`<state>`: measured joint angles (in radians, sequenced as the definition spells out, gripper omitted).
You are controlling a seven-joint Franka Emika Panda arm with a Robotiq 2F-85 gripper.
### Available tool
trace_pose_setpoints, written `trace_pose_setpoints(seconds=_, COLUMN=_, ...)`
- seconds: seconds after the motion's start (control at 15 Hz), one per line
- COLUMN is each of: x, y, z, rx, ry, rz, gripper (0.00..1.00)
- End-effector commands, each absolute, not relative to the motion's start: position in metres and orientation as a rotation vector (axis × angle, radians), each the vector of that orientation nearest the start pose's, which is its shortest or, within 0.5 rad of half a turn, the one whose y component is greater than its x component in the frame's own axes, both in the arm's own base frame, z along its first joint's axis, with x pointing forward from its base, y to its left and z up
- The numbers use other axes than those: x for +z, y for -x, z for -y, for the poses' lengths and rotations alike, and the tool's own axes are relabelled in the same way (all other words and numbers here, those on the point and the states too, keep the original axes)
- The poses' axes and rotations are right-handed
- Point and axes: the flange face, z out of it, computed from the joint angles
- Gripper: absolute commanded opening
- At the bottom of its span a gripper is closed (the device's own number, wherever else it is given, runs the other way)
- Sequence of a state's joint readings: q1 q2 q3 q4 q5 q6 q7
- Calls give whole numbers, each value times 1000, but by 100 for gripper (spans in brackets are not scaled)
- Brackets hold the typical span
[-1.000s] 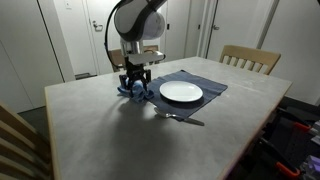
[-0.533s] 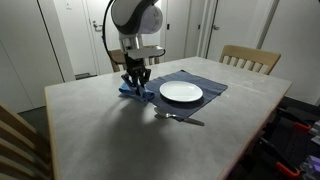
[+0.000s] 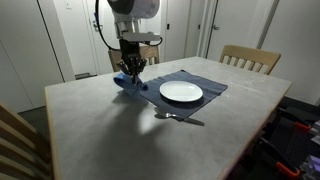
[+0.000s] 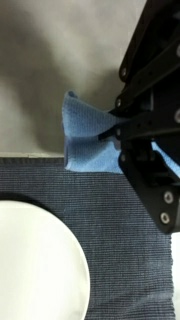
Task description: Pick up the towel and clean the plate
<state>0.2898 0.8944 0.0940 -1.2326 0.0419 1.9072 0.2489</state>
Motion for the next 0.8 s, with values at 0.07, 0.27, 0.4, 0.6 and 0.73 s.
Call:
trace_pose_setpoints(seconds=0.07, x=267, y=-673, z=-237, rx=498, ry=3062, rz=219, gripper=2)
trace_pose_setpoints(seconds=0.27, x=290, y=-664, z=-215, rx=613, ry=3045, rz=294, gripper=2)
trace_pose_setpoints(seconds=0.4, x=302, y=-659, z=-199, rx=649, ry=3016, rz=303, gripper=2)
trace_pose_setpoints(seconds=0.6, x=307, y=-653, z=-171, rx=582, ry=3008, rz=294, gripper=2)
trace_pose_setpoints(seconds=0.73, x=307, y=-653, z=-151, rx=429, ry=3005, rz=318, gripper=2)
